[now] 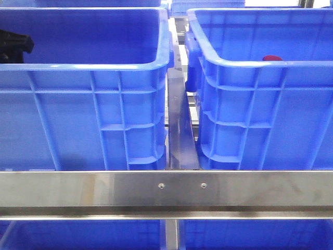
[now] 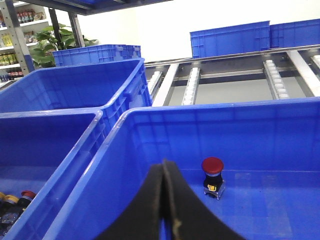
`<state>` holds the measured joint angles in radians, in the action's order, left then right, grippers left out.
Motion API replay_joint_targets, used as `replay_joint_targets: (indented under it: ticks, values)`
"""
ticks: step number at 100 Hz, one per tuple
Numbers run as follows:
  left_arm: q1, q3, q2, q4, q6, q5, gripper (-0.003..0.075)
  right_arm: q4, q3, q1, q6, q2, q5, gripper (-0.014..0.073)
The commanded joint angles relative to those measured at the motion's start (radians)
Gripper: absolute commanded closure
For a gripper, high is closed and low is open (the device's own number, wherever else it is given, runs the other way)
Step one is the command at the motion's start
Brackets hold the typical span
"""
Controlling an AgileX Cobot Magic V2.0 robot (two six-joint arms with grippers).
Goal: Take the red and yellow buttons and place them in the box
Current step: 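Reach the left gripper toward a yellow-capped button in the source bin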
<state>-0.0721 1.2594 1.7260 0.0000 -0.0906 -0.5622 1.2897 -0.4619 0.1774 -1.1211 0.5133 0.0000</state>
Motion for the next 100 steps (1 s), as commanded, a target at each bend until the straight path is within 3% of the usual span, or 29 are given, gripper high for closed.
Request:
replay_joint_targets:
  ticks: [1, 31, 100]
  values:
    - [0.003, 0.035, -0.024, 0.000, -0.012, 0.065, 0.0258, -0.001, -0.027, -0.005, -0.013, -0.002, -0.019, 0.0661]
    - [0.003, 0.035, -0.008, 0.087, -0.071, 0.097, 0.0258, -0.001, -0.027, -0.005, -0.013, -0.002, -0.020, 0.0661]
    - [0.003, 0.035, 0.042, 0.088, -0.073, 0.100, 0.0260, -0.001, -0.027, -0.005, -0.013, -0.002, -0.026, 0.0661]
